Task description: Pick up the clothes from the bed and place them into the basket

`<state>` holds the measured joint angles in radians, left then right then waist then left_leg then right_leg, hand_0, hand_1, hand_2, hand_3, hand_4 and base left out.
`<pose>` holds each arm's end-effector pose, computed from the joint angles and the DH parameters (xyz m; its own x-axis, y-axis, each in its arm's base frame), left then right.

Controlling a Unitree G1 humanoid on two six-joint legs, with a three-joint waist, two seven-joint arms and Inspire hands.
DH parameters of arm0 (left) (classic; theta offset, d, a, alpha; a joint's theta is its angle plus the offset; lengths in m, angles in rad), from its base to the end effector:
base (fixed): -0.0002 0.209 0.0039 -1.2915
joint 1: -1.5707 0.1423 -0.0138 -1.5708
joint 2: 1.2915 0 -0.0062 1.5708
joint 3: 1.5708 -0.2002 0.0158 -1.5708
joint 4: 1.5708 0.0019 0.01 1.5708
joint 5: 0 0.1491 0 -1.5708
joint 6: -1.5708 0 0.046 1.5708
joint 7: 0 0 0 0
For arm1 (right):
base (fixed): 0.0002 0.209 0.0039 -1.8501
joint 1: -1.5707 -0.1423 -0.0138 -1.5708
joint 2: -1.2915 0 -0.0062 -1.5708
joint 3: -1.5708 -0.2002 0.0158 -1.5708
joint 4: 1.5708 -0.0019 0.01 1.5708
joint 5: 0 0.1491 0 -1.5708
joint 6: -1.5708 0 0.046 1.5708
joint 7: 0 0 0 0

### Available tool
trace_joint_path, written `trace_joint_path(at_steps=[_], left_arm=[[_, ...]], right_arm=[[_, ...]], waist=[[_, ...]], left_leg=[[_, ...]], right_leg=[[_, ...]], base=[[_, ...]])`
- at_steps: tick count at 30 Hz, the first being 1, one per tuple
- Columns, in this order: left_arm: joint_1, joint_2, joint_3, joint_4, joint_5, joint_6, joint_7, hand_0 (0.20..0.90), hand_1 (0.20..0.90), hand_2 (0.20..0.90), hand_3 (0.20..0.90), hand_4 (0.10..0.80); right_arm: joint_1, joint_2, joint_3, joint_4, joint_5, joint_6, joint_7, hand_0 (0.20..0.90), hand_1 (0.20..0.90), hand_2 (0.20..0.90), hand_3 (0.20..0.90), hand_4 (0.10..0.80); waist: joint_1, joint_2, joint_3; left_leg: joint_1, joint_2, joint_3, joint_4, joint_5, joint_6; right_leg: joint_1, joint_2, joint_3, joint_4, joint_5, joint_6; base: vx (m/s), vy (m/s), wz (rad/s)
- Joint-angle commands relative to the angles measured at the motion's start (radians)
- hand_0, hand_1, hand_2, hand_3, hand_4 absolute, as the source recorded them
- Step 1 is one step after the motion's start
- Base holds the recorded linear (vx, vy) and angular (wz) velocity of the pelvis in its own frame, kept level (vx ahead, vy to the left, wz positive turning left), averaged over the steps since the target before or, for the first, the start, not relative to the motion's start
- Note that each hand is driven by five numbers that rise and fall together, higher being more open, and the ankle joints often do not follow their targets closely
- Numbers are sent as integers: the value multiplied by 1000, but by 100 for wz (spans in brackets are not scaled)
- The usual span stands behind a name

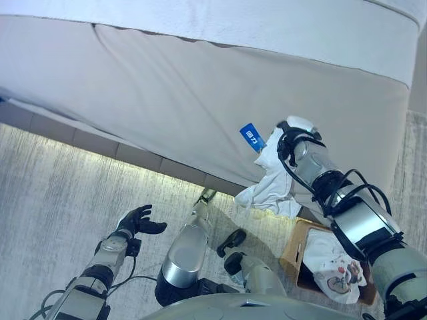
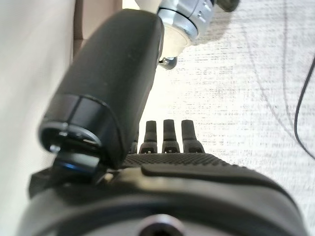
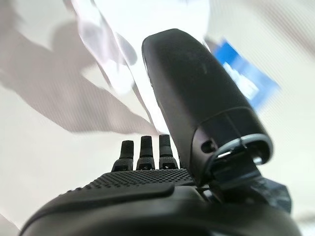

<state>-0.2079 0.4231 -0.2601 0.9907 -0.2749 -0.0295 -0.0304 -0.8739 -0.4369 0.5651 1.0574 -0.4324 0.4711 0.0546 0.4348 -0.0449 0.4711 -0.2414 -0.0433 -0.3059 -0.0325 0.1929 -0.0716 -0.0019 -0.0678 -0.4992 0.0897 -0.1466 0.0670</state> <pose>0.1923 0.2636 -0.0793 0.7130 0.1440 -0.6862 0.0506 0.9656 0.2551 0.3550 -0.2193 0.0701 0.8181 -0.3756 -0.4355 -0.3306 0.3125 -0.8906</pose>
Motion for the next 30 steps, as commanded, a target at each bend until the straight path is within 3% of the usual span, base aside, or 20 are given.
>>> trace_joint_path(at_steps=[1,11,18,20,21,26,30], left_arm=[[27,28,-4,-19,27,-39,-2,900,900,900,900,800],[2,44,-12,-37,63,-24,1,900,900,900,900,800],[-16,19,-31,-40,40,-53,-4,900,900,900,900,800],[-12,8,-45,-55,22,-83,-1,900,900,900,900,800],[-10,8,-47,-69,13,-89,2,900,900,900,900,800],[28,1,-41,-139,-57,-139,38,900,900,900,900,800],[61,-22,-37,-163,-80,-153,72,900,900,900,900,800]], right_arm=[[-47,-26,39,42,1,96,30,900,900,900,900,800],[-47,-12,7,140,20,88,102,900,900,900,900,800],[-75,-9,-25,163,74,32,26,900,900,900,900,800],[-91,6,-41,164,145,-6,-59,900,900,900,900,800],[-97,7,-45,148,178,-20,-96,302,302,302,203,103],[-121,19,-64,-17,335,-61,-305,300,300,300,200,100],[-130,31,-91,-151,403,-113,-474,300,300,300,200,100]], waist=[[15,-29,-1],[37,-42,1],[26,-4,43],[22,15,49],[17,18,49],[-15,28,49],[-44,27,49]], left_leg=[[3,-27,15,80,-142,65],[-10,-32,3,76,-133,67],[-64,-44,3,117,-131,65],[-147,-51,4,154,-126,69],[-181,-53,4,168,-124,71],[-371,-60,15,247,-119,76],[-463,-46,30,273,-118,78]], right_leg=[[-50,2,21,77,26,-67],[-50,3,14,75,36,-57],[-102,-9,18,107,31,-58],[-179,-16,15,136,38,-55],[-214,-17,16,147,45,-53],[-410,-11,36,204,73,-45],[-533,0,61,231,89,-44]], base=[[63,-55,15],[50,-38,8],[0,0,0],[-71,27,1],[-98,19,-1],[-68,32,-11],[-54,82,-21]])
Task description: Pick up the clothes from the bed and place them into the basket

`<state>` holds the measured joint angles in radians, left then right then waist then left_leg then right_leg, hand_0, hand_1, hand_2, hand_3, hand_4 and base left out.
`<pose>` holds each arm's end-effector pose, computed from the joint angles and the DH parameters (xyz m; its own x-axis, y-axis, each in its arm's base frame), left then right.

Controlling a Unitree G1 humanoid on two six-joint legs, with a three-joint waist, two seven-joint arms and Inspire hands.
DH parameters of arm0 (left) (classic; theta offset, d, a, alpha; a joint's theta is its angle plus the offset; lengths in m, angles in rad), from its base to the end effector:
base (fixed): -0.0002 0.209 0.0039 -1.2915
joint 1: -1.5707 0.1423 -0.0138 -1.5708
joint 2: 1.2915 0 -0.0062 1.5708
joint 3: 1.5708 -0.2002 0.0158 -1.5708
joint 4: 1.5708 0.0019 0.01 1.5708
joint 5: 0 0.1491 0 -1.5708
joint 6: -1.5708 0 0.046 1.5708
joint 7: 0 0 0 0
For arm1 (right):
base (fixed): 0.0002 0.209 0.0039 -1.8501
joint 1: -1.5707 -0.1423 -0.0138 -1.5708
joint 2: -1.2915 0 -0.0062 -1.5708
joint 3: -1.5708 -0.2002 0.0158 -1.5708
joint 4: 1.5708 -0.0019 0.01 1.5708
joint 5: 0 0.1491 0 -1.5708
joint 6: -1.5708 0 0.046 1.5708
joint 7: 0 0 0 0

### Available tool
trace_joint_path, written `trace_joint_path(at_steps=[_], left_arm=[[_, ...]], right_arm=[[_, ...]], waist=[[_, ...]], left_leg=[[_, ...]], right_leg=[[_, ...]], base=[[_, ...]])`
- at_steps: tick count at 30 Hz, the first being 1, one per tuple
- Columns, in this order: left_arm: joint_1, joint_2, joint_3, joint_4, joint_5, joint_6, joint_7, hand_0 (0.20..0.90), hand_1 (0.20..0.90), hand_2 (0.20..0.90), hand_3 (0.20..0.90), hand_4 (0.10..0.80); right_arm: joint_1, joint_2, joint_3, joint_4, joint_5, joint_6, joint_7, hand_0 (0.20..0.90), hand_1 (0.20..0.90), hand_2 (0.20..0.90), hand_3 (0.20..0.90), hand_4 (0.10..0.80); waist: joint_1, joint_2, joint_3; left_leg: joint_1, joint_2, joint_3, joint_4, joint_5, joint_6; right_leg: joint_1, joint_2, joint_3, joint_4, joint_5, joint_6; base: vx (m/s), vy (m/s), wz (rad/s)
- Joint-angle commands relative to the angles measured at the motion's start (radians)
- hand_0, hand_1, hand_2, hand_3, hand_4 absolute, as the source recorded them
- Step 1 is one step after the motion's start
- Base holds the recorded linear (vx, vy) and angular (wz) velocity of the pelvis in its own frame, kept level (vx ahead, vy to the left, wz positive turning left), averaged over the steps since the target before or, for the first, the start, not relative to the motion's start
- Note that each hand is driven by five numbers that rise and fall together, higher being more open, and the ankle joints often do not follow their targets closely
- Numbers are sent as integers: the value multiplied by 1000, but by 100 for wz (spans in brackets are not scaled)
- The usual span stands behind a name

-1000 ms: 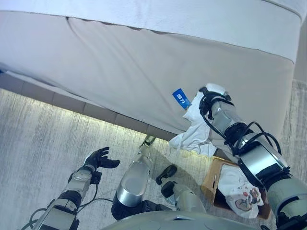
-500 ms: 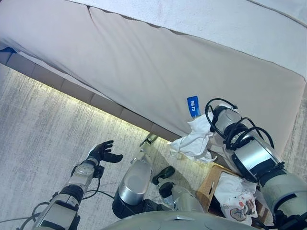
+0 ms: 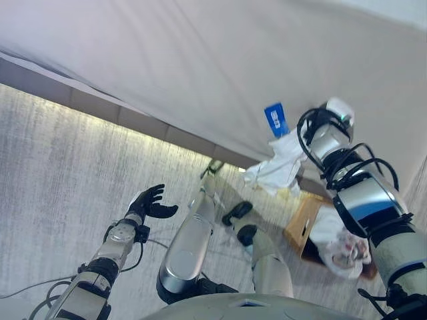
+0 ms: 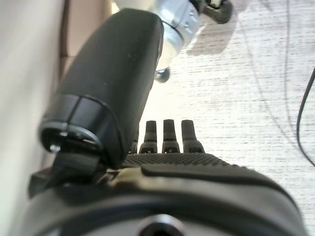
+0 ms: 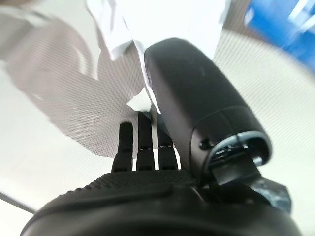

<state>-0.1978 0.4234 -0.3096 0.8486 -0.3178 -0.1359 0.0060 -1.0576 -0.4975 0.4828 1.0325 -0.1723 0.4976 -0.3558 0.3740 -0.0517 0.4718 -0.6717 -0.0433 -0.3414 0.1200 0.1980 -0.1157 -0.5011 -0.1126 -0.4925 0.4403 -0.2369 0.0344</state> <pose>0.2087 0.2443 -0.0644 0.8482 0.0611 -0.5261 0.0725 0.9706 0.2296 0.3824 -0.2227 0.1448 0.8430 -0.5379 -0.0066 0.2468 0.3977 -0.8837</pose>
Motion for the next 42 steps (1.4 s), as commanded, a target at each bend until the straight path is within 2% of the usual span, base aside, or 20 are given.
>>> trace_joint_path(at_steps=[1,8,15,18,23,28,32,35,42], left_arm=[[56,-30,13,-17,-41,-51,42,900,900,900,900,800],[67,-63,20,30,-91,-73,42,900,900,900,900,800],[94,-54,41,54,-79,-109,24,900,900,900,900,800],[92,-47,56,55,-73,-96,28,900,900,900,900,800],[81,-38,92,67,-13,-33,27,900,900,900,900,800],[133,-39,112,85,43,44,18,900,900,900,900,800],[164,-46,126,138,91,97,4,900,900,900,900,800],[179,-55,121,196,116,108,-2,900,900,900,900,800],[174,-59,129,293,147,123,-24,900,900,900,900,800]], right_arm=[[49,95,-13,-147,140,-147,-84,300,300,300,200,100],[8,73,-48,-292,150,-282,-248,300,300,300,200,100],[-22,15,-95,-420,133,-356,-330,300,300,300,200,100],[-29,-22,-122,-510,95,-343,-349,300,300,300,200,100],[-51,-91,-158,-638,54,-268,-316,300,300,300,200,100],[0,-173,-179,-743,10,-197,-197,300,300,300,200,100],[33,-254,-207,-786,-6,-192,-113,300,300,300,200,100],[25,-316,-218,-777,0,-203,-88,300,300,300,200,100],[-87,-490,-189,-699,127,-205,56,300,300,300,200,100]], waist=[[11,31,48],[-11,8,48],[-13,-25,48],[-11,-41,48],[-2,-61,44],[-23,-75,-99],[-62,-78,-233],[-91,-77,-314],[-155,-74,-416]], left_leg=[[-44,-41,70,124,-124,122],[-83,-13,100,178,-157,114],[8,-6,126,178,-196,110],[91,-9,136,152,-206,111],[290,-9,155,71,-214,109],[433,-2,168,-30,-189,111],[556,7,188,-108,-183,112],[627,10,197,-162,-170,114],[728,0,235,-200,-183,114]], right_leg=[[-49,47,59,-116,182,-11],[-71,42,61,-108,183,-5],[53,59,74,-172,183,-9],[137,66,91,-212,184,-7],[331,67,140,-296,174,-7],[460,60,161,-378,189,-8],[545,54,182,-411,192,5],[591,56,193,-431,199,14],[645,38,209,-440,231,34]], base=[[-41,121,-26],[-23,75,-23],[3,-5,-10],[17,-25,-16],[30,-23,-12],[87,52,-9],[155,55,-6],[130,35,-6],[29,47,-2]])
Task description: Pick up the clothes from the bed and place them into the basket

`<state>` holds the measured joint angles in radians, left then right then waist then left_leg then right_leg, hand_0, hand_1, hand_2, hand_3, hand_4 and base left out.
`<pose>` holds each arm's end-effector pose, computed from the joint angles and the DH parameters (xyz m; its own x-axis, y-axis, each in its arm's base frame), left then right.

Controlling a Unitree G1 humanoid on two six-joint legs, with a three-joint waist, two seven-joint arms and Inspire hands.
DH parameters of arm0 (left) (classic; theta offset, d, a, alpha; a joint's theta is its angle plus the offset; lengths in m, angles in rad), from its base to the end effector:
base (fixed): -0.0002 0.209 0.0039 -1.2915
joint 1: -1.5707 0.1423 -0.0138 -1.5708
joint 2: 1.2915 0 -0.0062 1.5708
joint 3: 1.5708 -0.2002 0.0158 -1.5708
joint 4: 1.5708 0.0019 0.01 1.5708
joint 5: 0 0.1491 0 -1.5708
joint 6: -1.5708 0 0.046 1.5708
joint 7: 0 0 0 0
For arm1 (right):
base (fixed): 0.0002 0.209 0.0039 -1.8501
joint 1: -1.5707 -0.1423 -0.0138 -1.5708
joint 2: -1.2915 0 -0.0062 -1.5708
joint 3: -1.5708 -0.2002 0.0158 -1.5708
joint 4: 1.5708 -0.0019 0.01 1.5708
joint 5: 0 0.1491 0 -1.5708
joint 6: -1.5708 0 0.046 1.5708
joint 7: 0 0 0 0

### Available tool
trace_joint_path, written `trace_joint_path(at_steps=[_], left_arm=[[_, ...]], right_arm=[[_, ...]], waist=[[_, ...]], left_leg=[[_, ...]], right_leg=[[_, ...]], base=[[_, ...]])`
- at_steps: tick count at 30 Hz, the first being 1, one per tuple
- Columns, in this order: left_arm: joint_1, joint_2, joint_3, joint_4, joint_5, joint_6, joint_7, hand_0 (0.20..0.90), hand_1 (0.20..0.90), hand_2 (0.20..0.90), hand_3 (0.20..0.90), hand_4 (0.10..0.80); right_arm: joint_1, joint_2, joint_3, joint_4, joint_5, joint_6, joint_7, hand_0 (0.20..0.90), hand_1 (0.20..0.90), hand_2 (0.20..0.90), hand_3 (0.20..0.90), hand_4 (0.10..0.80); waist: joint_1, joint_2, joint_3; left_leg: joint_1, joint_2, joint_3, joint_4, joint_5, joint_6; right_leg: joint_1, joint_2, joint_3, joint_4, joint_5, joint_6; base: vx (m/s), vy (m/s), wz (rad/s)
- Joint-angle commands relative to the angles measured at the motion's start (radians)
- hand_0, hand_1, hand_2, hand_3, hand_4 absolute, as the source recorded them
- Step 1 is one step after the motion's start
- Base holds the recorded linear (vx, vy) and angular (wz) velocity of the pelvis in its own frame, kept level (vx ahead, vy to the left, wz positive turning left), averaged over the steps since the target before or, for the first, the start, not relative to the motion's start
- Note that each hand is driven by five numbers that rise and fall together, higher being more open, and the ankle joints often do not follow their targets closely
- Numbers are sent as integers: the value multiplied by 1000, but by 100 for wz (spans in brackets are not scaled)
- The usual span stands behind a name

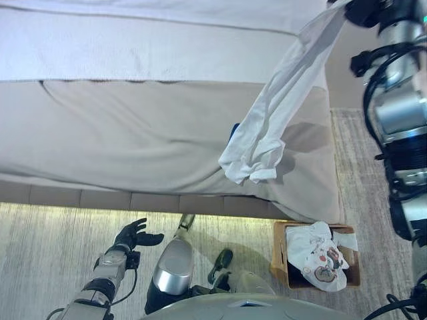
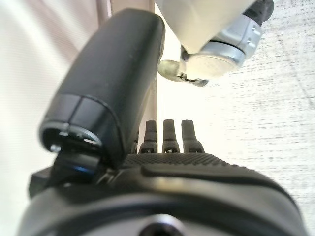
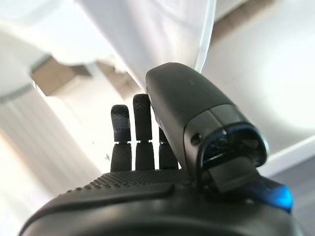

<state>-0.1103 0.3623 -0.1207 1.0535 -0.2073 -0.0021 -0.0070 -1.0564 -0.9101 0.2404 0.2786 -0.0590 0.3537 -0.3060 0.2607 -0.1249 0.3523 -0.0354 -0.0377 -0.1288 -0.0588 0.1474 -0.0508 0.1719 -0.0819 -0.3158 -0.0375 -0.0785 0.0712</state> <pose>0.1491 0.2655 -0.1038 0.5859 0.2289 -0.7774 -0.0530 0.9680 0.2451 0.3233 -0.2555 0.3199 0.7264 -0.2586 0.6368 0.6604 0.5195 -0.5423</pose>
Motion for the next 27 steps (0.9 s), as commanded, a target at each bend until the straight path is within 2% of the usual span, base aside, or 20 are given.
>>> trace_joint_path(at_steps=[1,4,9,17,22,27], left_arm=[[86,1,-60,94,32,-11,-12,900,900,900,900,800],[82,-8,-62,110,21,-7,-10,900,900,900,900,800],[83,-9,-72,119,20,14,-8,900,900,900,900,800],[101,21,-62,149,32,35,-22,900,900,900,900,800],[110,40,-72,136,57,42,-37,900,900,900,900,800],[85,54,-91,105,73,54,-46,900,900,900,900,800]], right_arm=[[-95,-82,59,63,10,-65,15,300,300,300,200,100],[-106,-91,73,88,11,-85,13,300,300,300,200,100],[-153,-121,89,107,11,-90,-66,300,300,300,200,100],[-321,-270,214,201,44,-47,-123,300,300,300,200,100],[-423,-348,310,268,97,-28,-113,300,300,300,200,100],[-367,-393,276,233,146,-36,-67,300,300,300,200,100]], waist=[[-45,2,-300],[-59,5,-320],[-73,9,-328],[-111,3,-332],[-154,10,-332],[-218,27,-328]], left_leg=[[98,-5,27,-22,-134,49],[120,-3,40,-28,-141,52],[131,3,60,-28,-150,52],[141,6,93,-28,-160,62],[151,14,123,-28,-168,67],[170,23,164,-28,-185,74]], right_leg=[[-26,6,32,38,73,-2],[-14,10,45,21,72,-4],[-7,17,53,-5,69,-10],[-25,20,86,16,60,-13],[-46,22,128,40,52,-14],[-66,27,197,54,52,-14]], base=[[-2,65,-11],[-9,27,-13],[-42,10,-16],[-37,4,-12],[-24,-12,-23],[-1,-67,-30]])
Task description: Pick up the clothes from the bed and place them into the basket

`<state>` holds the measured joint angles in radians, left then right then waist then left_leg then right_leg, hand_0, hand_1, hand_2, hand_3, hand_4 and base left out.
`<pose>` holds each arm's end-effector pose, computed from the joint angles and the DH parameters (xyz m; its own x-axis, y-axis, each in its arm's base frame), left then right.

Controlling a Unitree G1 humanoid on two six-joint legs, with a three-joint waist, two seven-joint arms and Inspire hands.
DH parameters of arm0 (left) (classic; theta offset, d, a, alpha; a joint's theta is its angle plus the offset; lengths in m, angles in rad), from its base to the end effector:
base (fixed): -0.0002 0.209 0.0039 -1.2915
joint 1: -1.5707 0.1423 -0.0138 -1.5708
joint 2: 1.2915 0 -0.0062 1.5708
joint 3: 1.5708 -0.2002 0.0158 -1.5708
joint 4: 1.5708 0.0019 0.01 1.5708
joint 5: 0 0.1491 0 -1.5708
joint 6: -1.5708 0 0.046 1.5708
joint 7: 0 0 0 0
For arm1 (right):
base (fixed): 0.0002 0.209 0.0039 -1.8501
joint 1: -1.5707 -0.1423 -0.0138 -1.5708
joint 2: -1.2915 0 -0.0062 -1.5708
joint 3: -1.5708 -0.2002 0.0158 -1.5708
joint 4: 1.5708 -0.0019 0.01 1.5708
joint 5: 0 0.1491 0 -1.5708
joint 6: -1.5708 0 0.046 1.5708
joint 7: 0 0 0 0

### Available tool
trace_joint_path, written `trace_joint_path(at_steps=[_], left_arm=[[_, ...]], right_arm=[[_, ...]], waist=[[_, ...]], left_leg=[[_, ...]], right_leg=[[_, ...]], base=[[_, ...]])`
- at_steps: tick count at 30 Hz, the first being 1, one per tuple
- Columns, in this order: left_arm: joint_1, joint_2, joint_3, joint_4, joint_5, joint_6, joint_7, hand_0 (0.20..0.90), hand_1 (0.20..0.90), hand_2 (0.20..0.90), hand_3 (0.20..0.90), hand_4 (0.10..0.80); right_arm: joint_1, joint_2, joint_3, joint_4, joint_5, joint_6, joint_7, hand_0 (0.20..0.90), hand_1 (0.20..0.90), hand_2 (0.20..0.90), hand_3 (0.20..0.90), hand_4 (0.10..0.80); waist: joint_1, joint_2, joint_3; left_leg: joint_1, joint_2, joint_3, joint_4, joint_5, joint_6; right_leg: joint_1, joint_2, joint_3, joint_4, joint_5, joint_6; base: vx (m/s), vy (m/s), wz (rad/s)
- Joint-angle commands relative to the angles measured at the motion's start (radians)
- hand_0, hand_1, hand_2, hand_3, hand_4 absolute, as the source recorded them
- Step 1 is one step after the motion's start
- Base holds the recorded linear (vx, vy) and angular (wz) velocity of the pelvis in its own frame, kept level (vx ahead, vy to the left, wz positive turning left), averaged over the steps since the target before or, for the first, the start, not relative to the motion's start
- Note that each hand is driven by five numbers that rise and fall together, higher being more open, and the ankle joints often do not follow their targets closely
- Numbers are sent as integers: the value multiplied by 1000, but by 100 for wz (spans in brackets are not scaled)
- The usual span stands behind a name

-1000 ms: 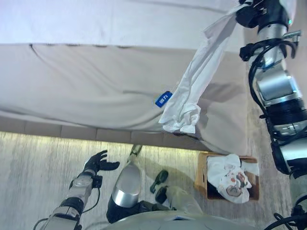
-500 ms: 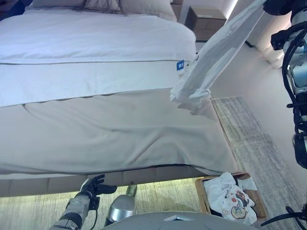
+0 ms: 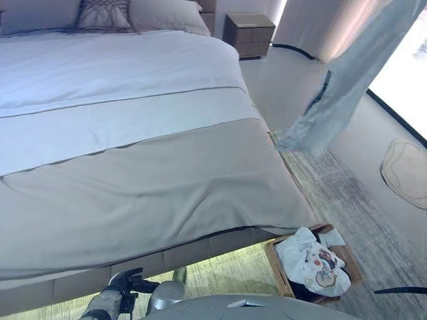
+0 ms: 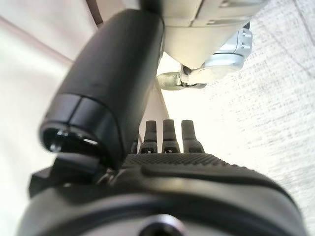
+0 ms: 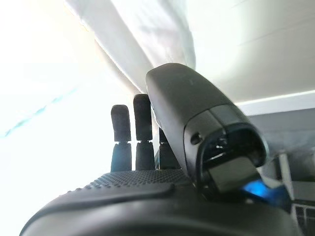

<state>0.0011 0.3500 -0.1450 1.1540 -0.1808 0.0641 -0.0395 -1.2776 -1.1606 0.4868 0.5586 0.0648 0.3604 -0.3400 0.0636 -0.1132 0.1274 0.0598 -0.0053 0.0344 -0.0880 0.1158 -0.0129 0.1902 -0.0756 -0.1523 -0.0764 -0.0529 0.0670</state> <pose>0.0858 0.2680 -0.1271 0.3406 0.2258 -0.9127 -0.0069 0.9713 0.2377 0.3087 -0.3176 0.3631 0.6433 -0.4456 0.6226 0.7617 0.2904 -0.5792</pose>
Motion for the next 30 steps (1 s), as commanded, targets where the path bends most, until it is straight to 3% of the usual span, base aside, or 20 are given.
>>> trace_joint_path(at_steps=[1,6,14,19,22,25,30], left_arm=[[-30,69,-68,1,58,-12,-21,900,900,900,900,800],[-55,73,-92,-33,72,-20,-34,900,900,900,900,800],[-104,57,-137,-86,54,-37,-36,900,900,900,900,800],[-159,23,-150,-78,-1,-84,-7,900,900,900,900,800],[-195,-11,-157,-123,-24,-127,13,900,900,900,900,800],[-211,-27,-172,-141,-44,-155,23,900,900,900,900,800],[-280,-2,-178,-194,-99,-181,46,900,900,900,900,800]], right_arm=[[-126,-146,13,-56,32,-42,-16,300,300,300,200,100],[102,-95,-124,-109,32,-53,119,300,300,300,200,100],[466,35,-343,-144,-84,-78,166,300,300,300,200,100],[525,106,-366,-135,-109,-90,146,300,300,300,200,100],[537,140,-357,-128,-140,-102,129,300,300,300,200,100],[534,155,-337,-94,-158,-115,129,300,300,300,200,100],[438,189,-261,5,-151,-103,75,300,300,300,200,100]], waist=[[-27,17,-102],[-82,44,-82],[-140,101,0],[-178,153,76],[-199,210,151],[-209,244,197],[-206,277,320]], left_leg=[[77,-8,8,2,-155,36],[84,-4,55,58,-194,44],[35,-1,77,121,-216,54],[-15,-14,88,107,-197,46],[-75,-25,104,114,-179,38],[-112,-29,126,139,-176,33],[-292,-31,148,345,-214,27]], right_leg=[[-86,21,40,94,27,-10],[-103,19,94,112,24,-15],[-182,13,147,171,18,-21],[-255,2,168,186,25,-18],[-333,-5,175,217,20,-22],[-373,-10,173,236,18,-28],[-540,-32,139,392,-29,-55]], base=[[14,-100,-53],[22,-77,-49],[-29,-58,-33],[-143,34,-22],[-178,87,-24],[-89,37,-22],[-190,-109,-14]])
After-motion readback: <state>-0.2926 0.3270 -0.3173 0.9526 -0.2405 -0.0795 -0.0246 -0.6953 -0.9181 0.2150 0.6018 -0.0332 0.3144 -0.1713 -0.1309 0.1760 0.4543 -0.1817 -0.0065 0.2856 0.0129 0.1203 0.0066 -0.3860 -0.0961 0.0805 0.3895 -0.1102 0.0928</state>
